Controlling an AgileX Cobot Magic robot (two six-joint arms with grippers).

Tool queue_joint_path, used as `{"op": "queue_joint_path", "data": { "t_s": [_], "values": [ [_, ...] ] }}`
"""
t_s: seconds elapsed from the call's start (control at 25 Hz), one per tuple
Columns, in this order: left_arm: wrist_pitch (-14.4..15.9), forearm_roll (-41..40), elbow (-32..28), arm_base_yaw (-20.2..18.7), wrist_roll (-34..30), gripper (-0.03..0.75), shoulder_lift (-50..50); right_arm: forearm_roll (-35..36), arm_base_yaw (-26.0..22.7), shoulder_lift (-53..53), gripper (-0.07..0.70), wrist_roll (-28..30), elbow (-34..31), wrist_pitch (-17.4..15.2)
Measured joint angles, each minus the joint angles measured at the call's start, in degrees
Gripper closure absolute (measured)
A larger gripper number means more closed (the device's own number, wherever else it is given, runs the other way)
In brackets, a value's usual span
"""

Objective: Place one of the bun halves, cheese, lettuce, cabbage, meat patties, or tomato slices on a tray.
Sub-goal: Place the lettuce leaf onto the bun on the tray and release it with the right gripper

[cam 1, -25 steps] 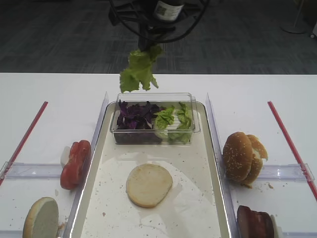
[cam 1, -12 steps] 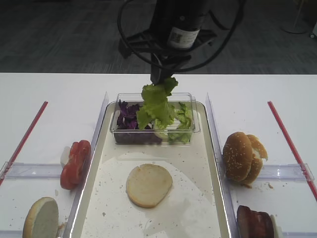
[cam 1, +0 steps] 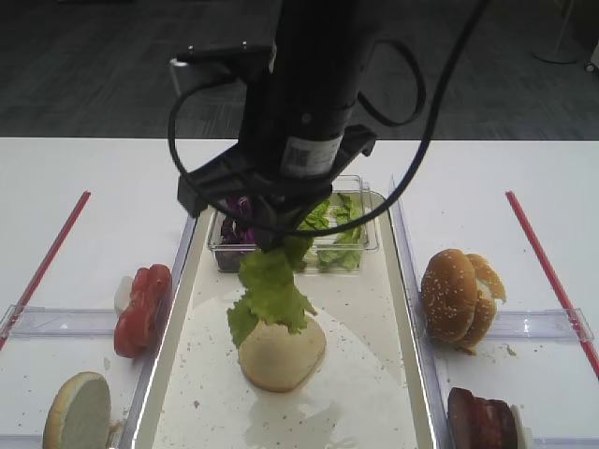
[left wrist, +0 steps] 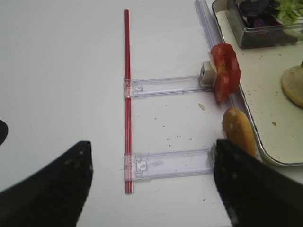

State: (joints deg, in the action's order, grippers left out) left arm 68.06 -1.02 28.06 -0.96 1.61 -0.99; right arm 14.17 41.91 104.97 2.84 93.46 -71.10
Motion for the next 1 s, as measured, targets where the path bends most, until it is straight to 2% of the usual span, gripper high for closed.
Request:
{"op": "queue_joint_path", "data": {
  "t_s": [0.24,0.68,1.0],
  "values": [
    [0.00,0.00,0.00,0.00,0.00,0.223,0.00,0.22,2.57,0.00,0.582,0.00,-2.23,0.09],
    [0.00,0.00,0.00,0.00,0.00,0.223,0.00,-1.85,2.59,0.00,0.582,0.00,-2.36,0.21],
    [0.00,0.00,0.00,0.00,0.00,0.223,0.00,-2.58,2.59,4.43,0.582,0.71,-2.36,0.44]
  ]
}}
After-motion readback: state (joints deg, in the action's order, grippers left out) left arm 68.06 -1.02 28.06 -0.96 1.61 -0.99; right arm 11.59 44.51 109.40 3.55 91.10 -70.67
